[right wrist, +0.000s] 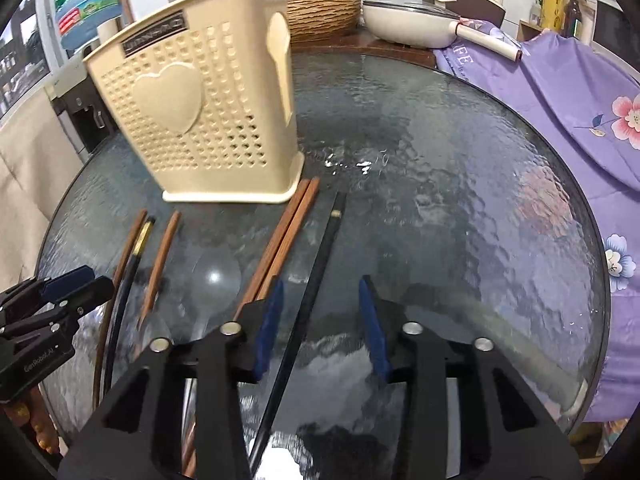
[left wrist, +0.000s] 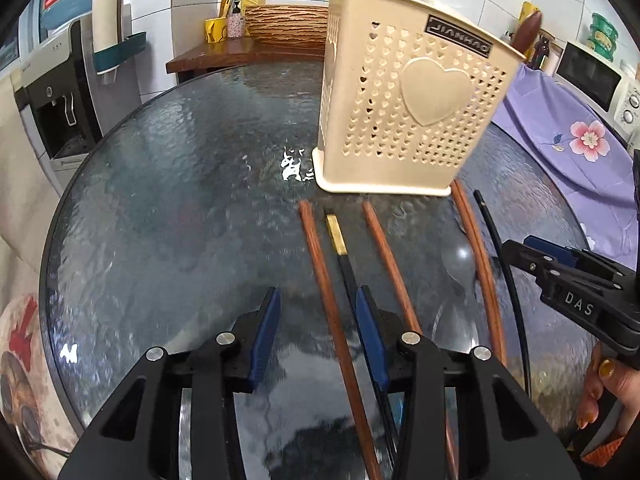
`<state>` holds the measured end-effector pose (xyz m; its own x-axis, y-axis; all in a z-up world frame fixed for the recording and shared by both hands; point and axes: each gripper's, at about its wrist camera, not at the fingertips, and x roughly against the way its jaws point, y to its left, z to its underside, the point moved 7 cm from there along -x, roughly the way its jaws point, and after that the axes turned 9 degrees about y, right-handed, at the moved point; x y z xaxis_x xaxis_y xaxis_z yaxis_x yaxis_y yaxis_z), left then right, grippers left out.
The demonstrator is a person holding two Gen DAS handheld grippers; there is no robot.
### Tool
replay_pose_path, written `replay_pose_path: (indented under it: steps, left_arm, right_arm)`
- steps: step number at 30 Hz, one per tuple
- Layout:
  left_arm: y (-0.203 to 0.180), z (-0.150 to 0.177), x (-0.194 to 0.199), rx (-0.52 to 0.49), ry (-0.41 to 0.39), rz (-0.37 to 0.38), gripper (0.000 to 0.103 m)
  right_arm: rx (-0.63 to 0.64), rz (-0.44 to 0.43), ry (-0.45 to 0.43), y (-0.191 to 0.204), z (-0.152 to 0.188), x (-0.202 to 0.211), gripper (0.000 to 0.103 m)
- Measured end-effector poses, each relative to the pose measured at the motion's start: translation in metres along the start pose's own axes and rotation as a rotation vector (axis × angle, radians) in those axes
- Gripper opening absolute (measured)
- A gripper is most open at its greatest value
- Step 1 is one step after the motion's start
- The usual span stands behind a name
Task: Organize utensils
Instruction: 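Grasp a brown chopstick with the left gripper while the right grasps a black chopstick, then lift both chopsticks and lower them into the cream holder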
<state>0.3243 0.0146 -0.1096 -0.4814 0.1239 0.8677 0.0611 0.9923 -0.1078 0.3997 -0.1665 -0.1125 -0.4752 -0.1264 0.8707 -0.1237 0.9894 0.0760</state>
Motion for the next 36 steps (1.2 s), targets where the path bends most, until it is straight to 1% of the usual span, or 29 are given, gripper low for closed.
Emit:
replay_pose_path:
  steps: [4,8,11,13,15,18,22,24,26,28,29,31,36]
  left_arm:
    - [0.004,-0.008,-0.008,0.009,0.013,-0.008,0.033]
    - [0.007,-0.012,-0.014,0.013,0.022,-0.010,0.030]
    - [0.007,-0.018,-0.018,0.006,0.027,-0.021,0.028]
    - [0.007,-0.024,-0.021,0.002,0.033,-0.028,0.025]
    - [0.007,-0.030,-0.024,-0.004,0.041,-0.033,0.023]
    - [0.005,-0.035,-0.028,-0.019,0.053,-0.042,0.022]
    - [0.001,-0.041,-0.032,-0.043,0.054,-0.075,0.021]
    - [-0.001,-0.040,-0.033,-0.056,0.051,-0.097,0.020]
    - [-0.003,-0.039,-0.033,-0.060,0.050,-0.105,0.018]
    - [-0.003,-0.038,-0.033,-0.057,0.053,-0.109,0.011]
    - [-0.004,-0.039,-0.033,-0.058,0.054,-0.111,0.010]
    - [-0.007,-0.037,-0.033,-0.062,0.055,-0.119,0.009]
    - [-0.011,-0.036,-0.034,-0.060,0.055,-0.127,0.009]
  right_arm:
    - [-0.033,-0.003,0.029,-0.005,-0.008,-0.015,0.028]
    - [-0.053,-0.009,0.036,-0.008,-0.019,-0.022,0.023]
    - [-0.047,0.008,0.037,-0.007,-0.026,-0.027,0.022]
    - [-0.048,0.006,0.043,-0.005,-0.030,-0.030,0.022]
    - [-0.044,0.015,0.044,-0.006,-0.033,-0.031,0.018]
    - [-0.050,0.017,0.049,-0.009,-0.040,-0.034,0.017]
    - [-0.015,0.063,0.046,-0.011,-0.048,-0.039,0.015]
    - [-0.002,0.076,0.041,-0.008,-0.046,-0.039,0.014]
    - [-0.002,0.078,0.039,-0.008,-0.045,-0.039,0.012]
    - [0.008,0.090,0.037,-0.006,-0.044,-0.038,0.011]
    - [0.012,0.096,0.036,-0.004,-0.042,-0.038,0.010]
    - [0.014,0.095,0.033,-0.002,-0.041,-0.037,0.008]
    - [0.013,0.089,0.033,0.001,-0.037,-0.036,0.008]
